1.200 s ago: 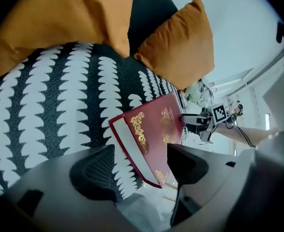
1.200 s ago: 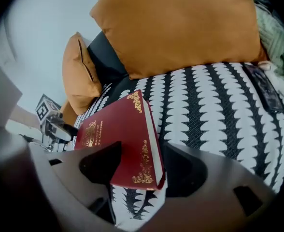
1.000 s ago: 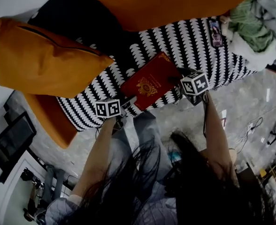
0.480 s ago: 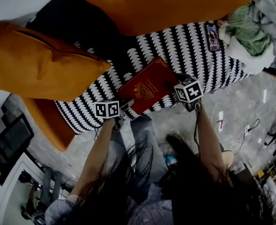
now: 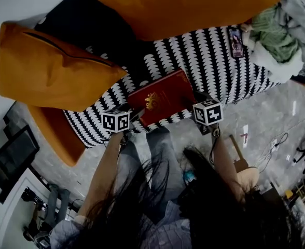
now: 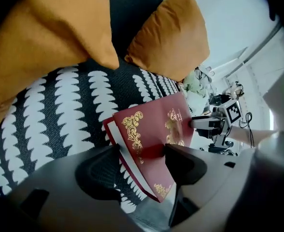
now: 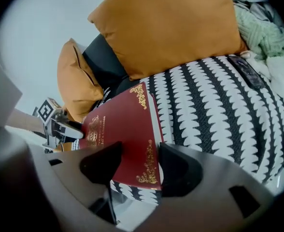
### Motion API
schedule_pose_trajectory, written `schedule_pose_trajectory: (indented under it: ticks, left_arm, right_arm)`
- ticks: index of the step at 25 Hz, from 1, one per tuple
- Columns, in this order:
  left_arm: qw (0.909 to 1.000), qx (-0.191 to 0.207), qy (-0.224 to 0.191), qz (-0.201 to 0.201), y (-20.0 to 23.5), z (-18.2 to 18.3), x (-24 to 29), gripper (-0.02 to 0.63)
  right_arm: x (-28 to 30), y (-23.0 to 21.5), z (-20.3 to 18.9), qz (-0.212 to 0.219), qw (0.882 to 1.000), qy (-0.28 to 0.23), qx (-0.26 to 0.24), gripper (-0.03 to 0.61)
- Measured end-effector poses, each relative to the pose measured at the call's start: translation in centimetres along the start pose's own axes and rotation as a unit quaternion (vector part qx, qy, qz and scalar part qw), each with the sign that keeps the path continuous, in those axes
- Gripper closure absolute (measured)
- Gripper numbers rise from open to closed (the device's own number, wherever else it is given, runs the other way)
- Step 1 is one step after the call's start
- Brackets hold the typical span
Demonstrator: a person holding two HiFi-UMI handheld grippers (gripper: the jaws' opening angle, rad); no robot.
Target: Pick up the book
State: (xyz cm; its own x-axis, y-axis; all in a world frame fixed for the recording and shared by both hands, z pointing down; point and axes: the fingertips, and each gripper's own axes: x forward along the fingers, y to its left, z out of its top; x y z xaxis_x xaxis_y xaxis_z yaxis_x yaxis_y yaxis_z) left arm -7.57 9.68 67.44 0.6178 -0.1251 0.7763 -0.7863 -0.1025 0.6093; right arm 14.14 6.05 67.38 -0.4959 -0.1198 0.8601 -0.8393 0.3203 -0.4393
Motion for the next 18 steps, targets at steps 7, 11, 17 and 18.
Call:
schedule_pose_trajectory:
  ticks: [7, 11, 17, 18]
  left_arm:
    - [0.9992, 0.006, -0.040, -0.006, -2.0, 2.1, -1.8, 0.307]
    - [0.9984, 0.022, -0.053, -0.004, -3.4, 2.4, -2.8, 0.307]
    - [0.9953, 0.029, -0.092, -0.001, -5.7, 4.4, -6.0, 0.307]
    - [0.9944, 0.031, -0.101, -0.003, -6.1, 4.7, -6.7, 0.307]
  right_arm:
    - [-3.4, 0.9, 1.7, -0.012, 0.999, -0.044, 0.006, 0.322]
    - [-5.7, 1.7, 2.8, -0.022, 0.998, -0.054, -0.032, 0.327]
    - [-9.4, 3.4, 4.6, -0.038, 0.994, -0.095, -0.033, 0.330]
    - [-10.0, 3.9, 4.8, -0.039, 0.993, -0.105, -0.028, 0.330]
